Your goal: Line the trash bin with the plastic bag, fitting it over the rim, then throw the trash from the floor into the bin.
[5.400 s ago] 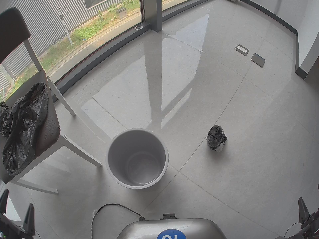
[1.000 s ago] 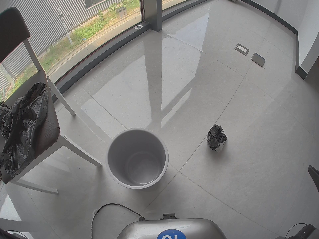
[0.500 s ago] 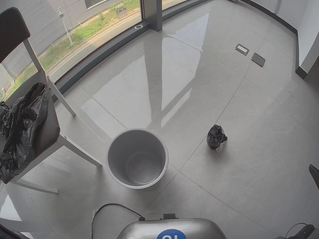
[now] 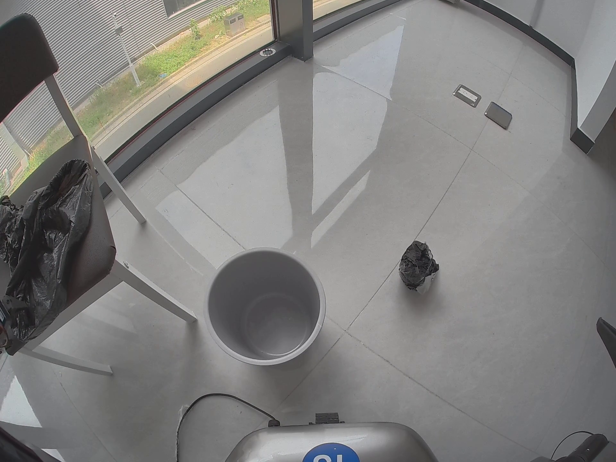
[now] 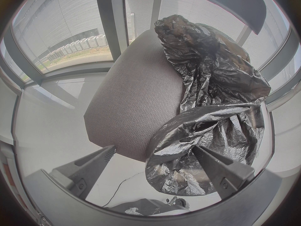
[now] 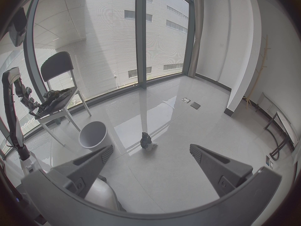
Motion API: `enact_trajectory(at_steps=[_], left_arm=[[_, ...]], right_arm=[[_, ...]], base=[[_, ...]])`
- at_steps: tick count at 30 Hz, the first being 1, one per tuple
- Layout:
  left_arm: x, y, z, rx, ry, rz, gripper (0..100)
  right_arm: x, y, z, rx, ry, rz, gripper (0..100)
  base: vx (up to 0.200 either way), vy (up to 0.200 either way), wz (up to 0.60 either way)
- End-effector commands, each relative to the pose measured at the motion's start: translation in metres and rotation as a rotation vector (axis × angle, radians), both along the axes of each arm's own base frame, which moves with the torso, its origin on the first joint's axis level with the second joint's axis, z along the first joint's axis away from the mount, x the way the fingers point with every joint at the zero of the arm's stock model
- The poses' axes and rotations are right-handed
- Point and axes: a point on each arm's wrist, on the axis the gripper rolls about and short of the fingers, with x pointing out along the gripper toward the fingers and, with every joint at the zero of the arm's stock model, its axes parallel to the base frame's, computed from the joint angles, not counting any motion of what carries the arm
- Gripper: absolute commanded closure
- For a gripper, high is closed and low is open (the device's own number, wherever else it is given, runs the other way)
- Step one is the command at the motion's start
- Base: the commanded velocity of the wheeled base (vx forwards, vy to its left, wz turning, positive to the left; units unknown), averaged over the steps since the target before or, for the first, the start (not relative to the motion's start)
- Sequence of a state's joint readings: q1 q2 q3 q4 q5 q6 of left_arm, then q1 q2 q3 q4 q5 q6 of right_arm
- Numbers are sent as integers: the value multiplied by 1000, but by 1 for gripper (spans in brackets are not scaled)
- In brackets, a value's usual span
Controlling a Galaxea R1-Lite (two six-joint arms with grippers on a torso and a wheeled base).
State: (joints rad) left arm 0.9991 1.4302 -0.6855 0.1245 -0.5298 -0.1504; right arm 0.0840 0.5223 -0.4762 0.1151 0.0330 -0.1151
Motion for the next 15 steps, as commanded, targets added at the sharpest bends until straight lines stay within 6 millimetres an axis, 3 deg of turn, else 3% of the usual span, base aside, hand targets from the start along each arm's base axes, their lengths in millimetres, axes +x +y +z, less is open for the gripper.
enact_trajectory(at_steps=[1,2,15], left_arm=[[1,2,-4,-23,3,-6,0],[2,2,-4,-25,-1,-12,100],[2,2,-3,-22,-8,-19,100]], right_arm=[[0,0,0,-1,0,1,0],[0,0,0,-1,0,1,0],[0,0,-1,-2,4,-2,0]], base=[[0,0,0],[0,0,0],[0,0,0]])
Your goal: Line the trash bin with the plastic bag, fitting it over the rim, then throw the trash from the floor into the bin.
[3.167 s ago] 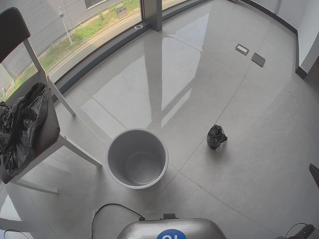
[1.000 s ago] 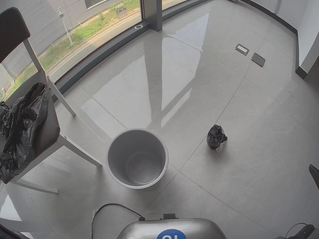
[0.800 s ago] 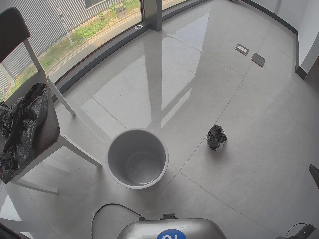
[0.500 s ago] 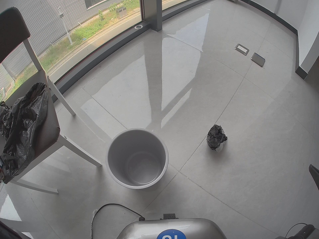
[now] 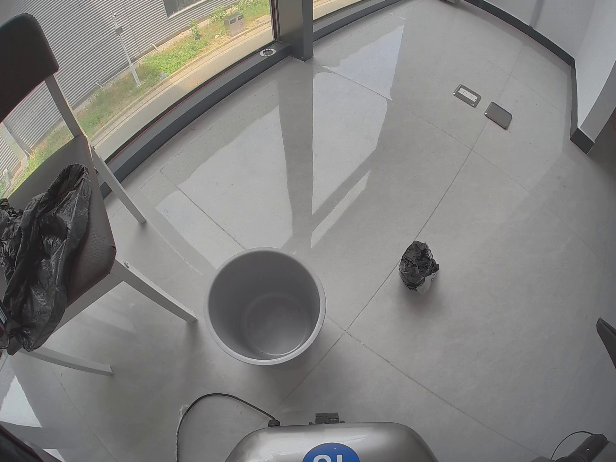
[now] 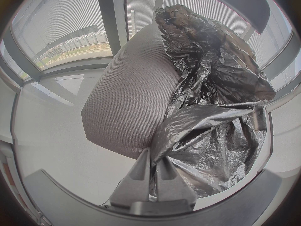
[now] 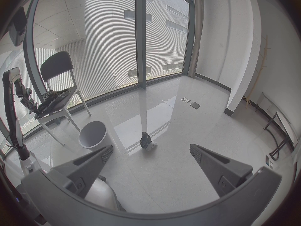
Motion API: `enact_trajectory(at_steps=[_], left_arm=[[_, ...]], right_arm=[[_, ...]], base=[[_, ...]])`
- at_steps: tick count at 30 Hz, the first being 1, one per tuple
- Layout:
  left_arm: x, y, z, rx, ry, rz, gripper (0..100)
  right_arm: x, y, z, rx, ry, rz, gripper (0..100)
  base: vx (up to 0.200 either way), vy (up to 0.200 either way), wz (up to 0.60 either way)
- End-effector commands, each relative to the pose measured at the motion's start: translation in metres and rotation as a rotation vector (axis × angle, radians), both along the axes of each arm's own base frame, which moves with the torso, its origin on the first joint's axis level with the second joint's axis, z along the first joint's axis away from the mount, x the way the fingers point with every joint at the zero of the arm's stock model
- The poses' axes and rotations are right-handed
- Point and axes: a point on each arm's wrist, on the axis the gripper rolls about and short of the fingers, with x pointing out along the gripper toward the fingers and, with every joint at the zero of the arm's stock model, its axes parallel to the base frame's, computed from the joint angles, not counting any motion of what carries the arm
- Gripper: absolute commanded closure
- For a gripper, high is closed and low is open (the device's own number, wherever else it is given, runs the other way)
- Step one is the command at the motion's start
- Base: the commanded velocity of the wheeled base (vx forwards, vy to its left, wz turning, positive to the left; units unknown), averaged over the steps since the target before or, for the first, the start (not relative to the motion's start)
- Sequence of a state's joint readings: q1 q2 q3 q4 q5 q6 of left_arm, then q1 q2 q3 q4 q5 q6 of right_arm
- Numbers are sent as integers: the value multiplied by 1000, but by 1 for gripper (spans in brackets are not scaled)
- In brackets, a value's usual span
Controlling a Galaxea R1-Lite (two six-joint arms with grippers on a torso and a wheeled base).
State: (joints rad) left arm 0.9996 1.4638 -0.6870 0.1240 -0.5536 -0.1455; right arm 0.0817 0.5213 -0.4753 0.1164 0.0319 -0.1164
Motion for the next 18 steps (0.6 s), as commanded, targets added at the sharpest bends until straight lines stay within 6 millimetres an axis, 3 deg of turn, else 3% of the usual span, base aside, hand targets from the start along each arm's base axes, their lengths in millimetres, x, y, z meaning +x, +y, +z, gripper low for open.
enact_trajectory(at_steps=[1,8,18], left_arm=[[-2,-4,7,26,-20,-1,100],[-14,-22,31,122,-86,-9,100],[-26,-41,47,132,-126,-26,100]], right_arm=[[0,0,-2,-1,6,1,0],[0,0,-3,0,9,6,0],[1,1,-3,1,13,20,0]], base=[[0,0,0],[0,0,0],[0,0,0]])
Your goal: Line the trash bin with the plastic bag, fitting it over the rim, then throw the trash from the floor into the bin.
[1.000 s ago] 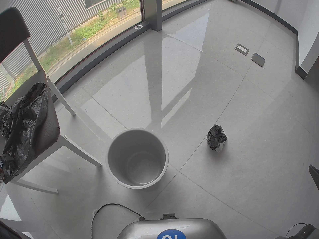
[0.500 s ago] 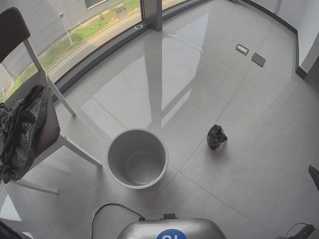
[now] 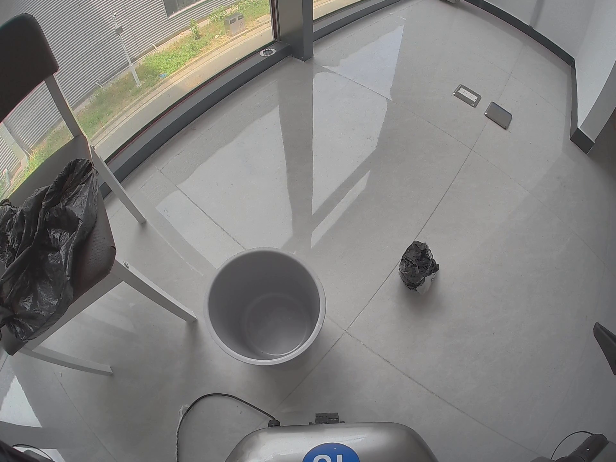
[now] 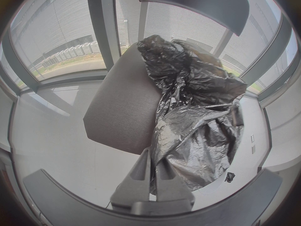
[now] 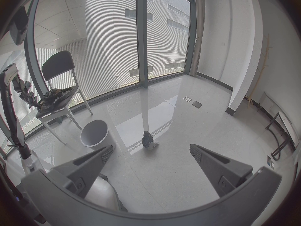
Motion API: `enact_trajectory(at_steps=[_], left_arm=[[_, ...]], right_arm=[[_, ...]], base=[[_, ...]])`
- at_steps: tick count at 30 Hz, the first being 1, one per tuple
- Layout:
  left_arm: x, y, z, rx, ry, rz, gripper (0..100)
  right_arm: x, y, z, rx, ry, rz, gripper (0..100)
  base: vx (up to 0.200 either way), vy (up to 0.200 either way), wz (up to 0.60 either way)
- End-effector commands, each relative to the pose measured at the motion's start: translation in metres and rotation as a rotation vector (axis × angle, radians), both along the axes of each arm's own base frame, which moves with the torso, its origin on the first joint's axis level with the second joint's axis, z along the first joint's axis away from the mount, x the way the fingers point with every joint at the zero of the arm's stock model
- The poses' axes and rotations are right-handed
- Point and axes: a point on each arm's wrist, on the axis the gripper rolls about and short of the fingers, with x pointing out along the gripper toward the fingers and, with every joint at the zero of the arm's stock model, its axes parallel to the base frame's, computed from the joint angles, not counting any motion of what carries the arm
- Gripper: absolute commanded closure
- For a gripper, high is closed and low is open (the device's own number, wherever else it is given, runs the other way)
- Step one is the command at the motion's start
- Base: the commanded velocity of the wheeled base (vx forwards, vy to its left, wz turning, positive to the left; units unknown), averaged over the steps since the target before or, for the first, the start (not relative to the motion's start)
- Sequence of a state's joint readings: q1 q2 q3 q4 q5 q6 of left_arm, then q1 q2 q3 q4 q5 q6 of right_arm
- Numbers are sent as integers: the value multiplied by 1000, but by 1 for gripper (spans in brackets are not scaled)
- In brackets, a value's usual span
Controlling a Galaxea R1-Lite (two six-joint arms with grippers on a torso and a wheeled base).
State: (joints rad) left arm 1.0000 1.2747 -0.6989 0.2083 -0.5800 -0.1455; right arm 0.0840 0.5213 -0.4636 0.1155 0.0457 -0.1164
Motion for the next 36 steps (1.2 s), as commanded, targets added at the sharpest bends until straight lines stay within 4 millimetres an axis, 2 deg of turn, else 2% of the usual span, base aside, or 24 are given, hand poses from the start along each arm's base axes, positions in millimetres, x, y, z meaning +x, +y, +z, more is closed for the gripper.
enact_trajectory(at_steps=[1,9,16,21,28,36], left_arm=[[-7,-12,18,38,-62,-23,100],[-14,-28,58,40,-178,-138,100],[-24,-46,81,102,-226,-171,100],[-27,-73,85,97,-243,-299,100],[-34,-76,85,113,-233,-259,100],[-43,-90,85,149,-233,-300,100]], right_arm=[[0,0,0,0,-1,4,0],[0,0,-2,-19,-1,9,0],[-3,0,-5,-40,-8,11,0],[-8,-1,-23,-45,11,-1,0],[-14,-2,-29,-72,-2,-56,0],[-17,-3,-41,-81,29,-113,0]], base=[[0,0,0],[0,0,0],[0,0,0],[0,0,0],[0,0,0],[0,0,0]])
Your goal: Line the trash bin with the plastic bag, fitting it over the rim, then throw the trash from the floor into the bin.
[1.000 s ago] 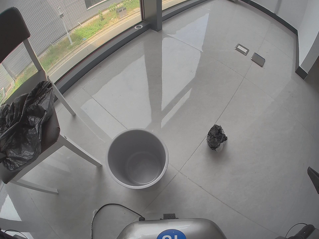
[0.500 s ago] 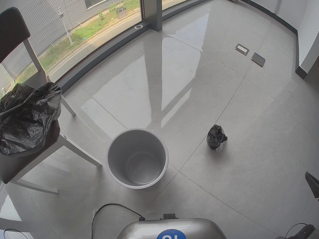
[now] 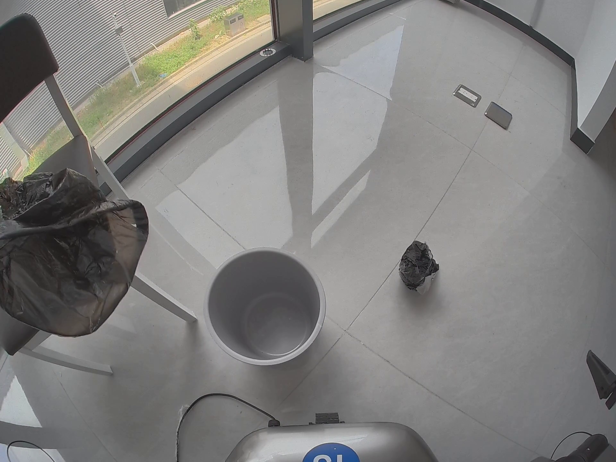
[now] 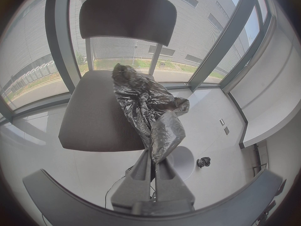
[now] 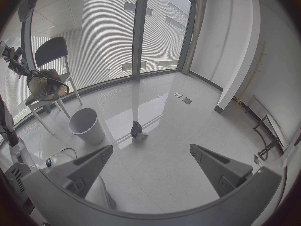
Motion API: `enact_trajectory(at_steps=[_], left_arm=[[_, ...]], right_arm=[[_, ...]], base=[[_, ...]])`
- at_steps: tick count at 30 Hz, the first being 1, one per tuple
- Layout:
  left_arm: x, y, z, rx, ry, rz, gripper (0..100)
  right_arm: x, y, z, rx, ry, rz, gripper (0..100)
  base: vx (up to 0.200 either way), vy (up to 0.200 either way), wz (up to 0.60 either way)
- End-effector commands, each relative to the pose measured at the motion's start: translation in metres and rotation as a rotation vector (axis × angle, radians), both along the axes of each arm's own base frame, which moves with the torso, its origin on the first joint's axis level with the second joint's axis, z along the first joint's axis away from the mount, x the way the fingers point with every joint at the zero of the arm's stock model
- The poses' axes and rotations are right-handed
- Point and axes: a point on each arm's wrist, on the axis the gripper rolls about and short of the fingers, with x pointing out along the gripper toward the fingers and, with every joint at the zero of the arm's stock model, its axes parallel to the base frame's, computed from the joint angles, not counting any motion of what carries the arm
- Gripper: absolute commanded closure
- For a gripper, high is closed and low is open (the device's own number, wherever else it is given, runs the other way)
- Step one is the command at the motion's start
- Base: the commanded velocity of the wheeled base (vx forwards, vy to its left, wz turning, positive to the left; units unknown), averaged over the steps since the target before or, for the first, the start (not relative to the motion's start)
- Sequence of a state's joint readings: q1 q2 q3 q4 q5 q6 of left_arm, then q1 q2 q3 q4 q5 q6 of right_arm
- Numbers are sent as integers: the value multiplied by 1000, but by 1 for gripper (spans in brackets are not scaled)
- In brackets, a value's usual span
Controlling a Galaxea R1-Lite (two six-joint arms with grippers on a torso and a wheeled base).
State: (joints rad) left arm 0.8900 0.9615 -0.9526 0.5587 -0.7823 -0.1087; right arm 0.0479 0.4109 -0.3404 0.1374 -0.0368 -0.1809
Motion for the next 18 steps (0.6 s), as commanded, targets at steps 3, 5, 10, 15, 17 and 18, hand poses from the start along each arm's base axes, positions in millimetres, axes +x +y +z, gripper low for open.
enact_trajectory(at_steps=[3,5,10,15,17,18], left_arm=[[-6,-12,0,17,-2,-31,100],[-6,-11,0,23,6,-17,100],[-8,-14,-1,28,7,-17,100],[-17,-27,-9,29,6,-38,100],[-23,-35,-12,54,6,-50,100],[-23,-35,-12,54,6,-50,100]], right_arm=[[-1,0,-7,4,10,-6,0],[-1,0,-5,9,7,-1,0],[0,0,-5,10,10,19,0],[2,2,-6,11,26,72,0],[6,3,-3,3,42,110,0],[6,3,-3,3,42,110,0]], base=[[0,0,0],[0,0,0],[0,0,0],[0,0,0],[0,0,0],[0,0,0]])
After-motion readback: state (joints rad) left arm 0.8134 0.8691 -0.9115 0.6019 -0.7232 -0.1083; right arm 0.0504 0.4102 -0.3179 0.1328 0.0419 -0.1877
